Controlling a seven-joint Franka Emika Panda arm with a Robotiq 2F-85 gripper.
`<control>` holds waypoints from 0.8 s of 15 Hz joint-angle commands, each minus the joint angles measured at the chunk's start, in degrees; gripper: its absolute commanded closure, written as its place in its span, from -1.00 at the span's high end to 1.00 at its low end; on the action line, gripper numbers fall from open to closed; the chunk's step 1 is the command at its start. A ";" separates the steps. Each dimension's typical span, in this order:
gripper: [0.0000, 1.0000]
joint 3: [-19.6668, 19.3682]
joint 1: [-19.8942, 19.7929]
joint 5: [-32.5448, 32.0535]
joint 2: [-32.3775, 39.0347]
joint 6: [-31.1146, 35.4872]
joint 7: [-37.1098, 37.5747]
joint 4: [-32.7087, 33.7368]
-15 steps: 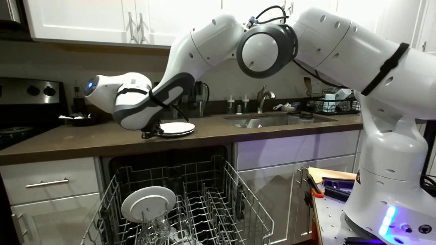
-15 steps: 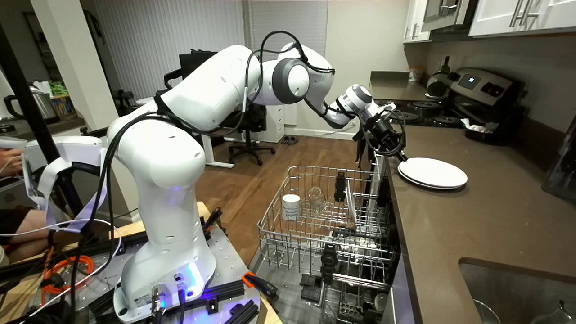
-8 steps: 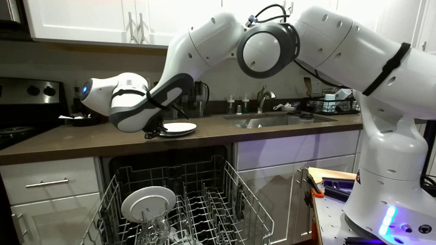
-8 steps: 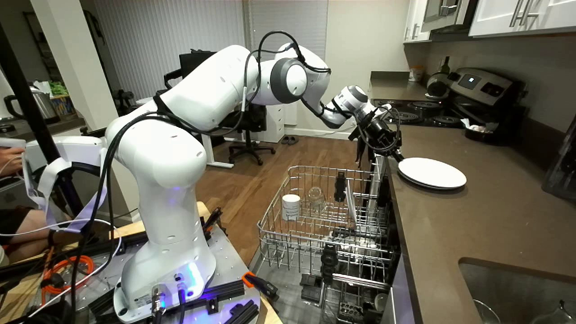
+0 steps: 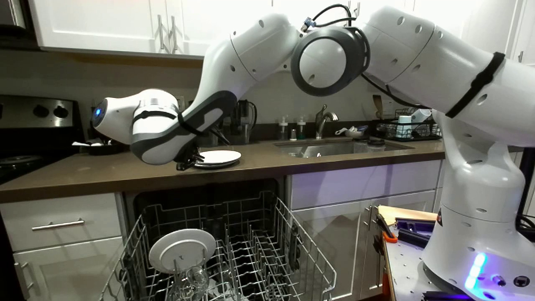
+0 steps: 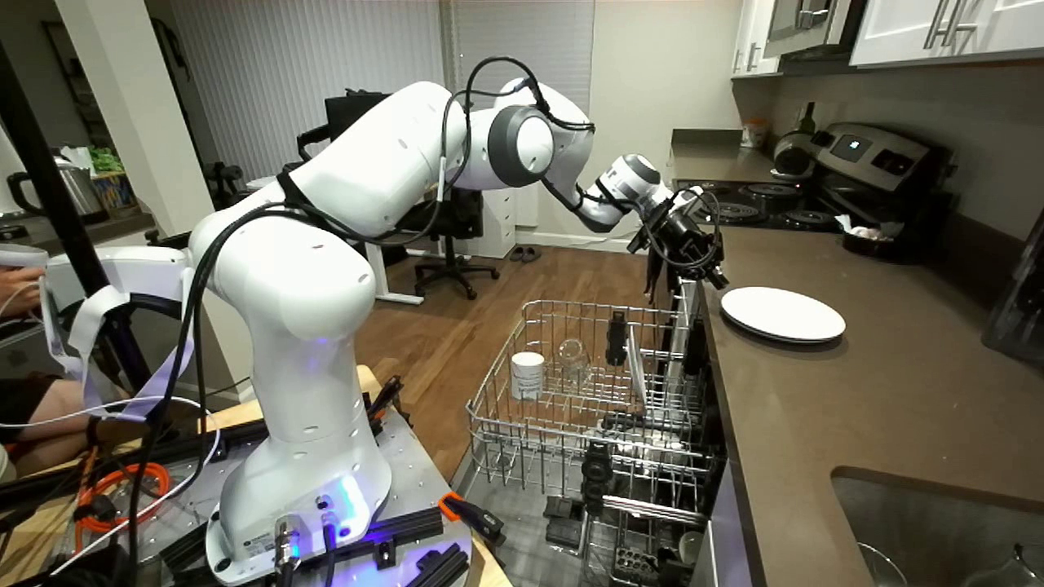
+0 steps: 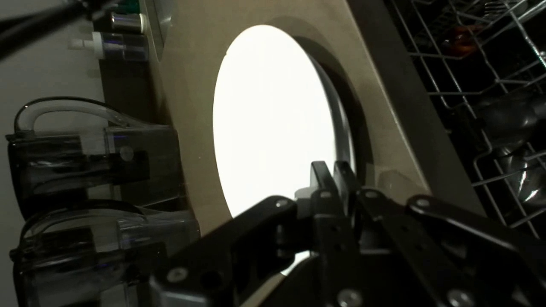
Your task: Put a plate from the counter in the dishwasher
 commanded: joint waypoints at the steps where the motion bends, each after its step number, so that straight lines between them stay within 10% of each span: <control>1: -0.24 1.07 -0.45 -0.69 -1.28 1.21 -0.49 -1.02; 3: -0.06 1.10 -0.62 -0.78 -1.72 2.14 -0.31 -1.75; 8: -0.65 1.07 -1.34 -0.54 -2.49 4.85 -0.11 -2.85; 12: -0.74 1.00 -1.75 -0.37 -2.52 5.91 -0.05 -3.03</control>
